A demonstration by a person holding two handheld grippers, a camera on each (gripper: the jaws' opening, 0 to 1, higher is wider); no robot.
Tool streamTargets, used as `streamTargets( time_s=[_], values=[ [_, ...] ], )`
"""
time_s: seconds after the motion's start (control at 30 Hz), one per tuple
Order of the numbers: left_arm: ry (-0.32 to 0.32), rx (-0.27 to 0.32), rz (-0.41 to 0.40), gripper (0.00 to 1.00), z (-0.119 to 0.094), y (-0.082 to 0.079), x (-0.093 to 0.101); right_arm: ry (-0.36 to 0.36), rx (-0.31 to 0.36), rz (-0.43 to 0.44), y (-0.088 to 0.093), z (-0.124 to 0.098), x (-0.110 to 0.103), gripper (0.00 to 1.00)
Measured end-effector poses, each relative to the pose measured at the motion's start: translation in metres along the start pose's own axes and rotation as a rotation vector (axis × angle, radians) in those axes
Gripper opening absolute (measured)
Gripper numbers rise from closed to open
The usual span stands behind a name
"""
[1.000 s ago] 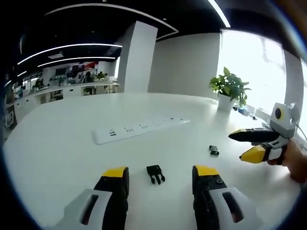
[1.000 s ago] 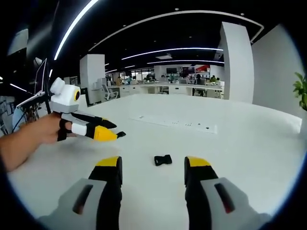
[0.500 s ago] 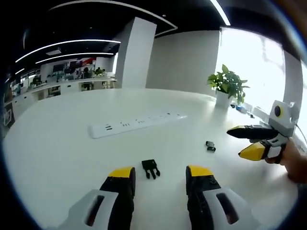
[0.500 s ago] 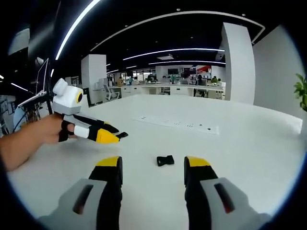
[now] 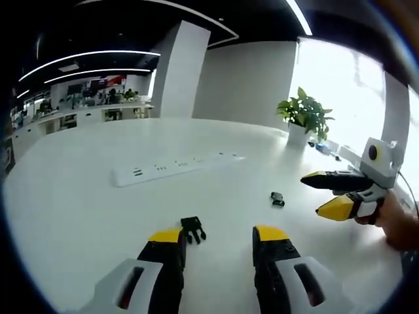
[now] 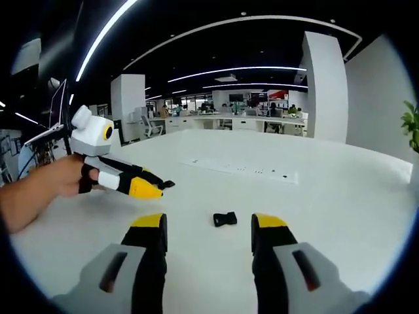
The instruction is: Snap the two parts of the plastic buckle together until the buckle closes and remains connected.
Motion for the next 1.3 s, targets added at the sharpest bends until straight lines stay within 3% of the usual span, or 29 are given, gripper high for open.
streamTargets(
  time_s=[0.4, 0.53, 0.6, 0.7, 0.87, 1.03, 1.17, 1.23, 1.3],
  values=[
    [0.052, -0.014, 0.024, 0.39, 0.000, -0.003, 0.010, -0.001, 0.002, -0.002, 0.000, -0.001, 0.000, 0.51],
    [0.063, 0.006, 0.176, 0.36, -0.014, -0.013, -0.004, -0.002, 0.007, -0.001, -0.001, -0.002, 0.001, 0.51],
    [0.059, -0.009, 0.210, 0.35, -0.018, -0.014, -0.012, -0.003, 0.007, 0.001, -0.001, -0.003, 0.002, 0.51],
    [0.063, -0.003, 0.212, 0.38, -0.021, -0.021, -0.027, -0.002, 0.006, 0.001, 0.000, -0.003, 0.003, 0.51],
    [0.092, -0.056, 0.207, 0.35, -0.020, -0.035, -0.045, -0.006, 0.009, 0.003, -0.002, -0.004, 0.003, 0.51],
    [0.164, -0.117, 0.102, 0.25, -0.012, -0.028, -0.045, -0.009, 0.011, 0.009, -0.002, -0.004, 0.003, 0.51],
    [0.180, -0.101, 0.121, 0.25, -0.001, -0.027, -0.043, -0.015, 0.006, 0.018, -0.001, -0.004, 0.003, 0.51],
    [0.217, -0.110, 0.048, 0.25, 0.006, -0.029, -0.041, -0.014, 0.007, 0.016, -0.001, -0.004, 0.003, 0.51],
    [0.231, -0.118, 0.030, 0.24, 0.012, -0.030, -0.041, -0.014, 0.010, 0.014, -0.002, -0.005, 0.002, 0.51]
  ],
)
Point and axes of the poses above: the point that each gripper's makers call its tool centre point, and the gripper's own axes: z roughly forward along the fingers, x roughly to its right, y roughly out of its underside, the point moved 6 cm from there along -z, roughly backward along the fingers, and after that the axes turned 14 degrees about z, right-handed, at the moved point
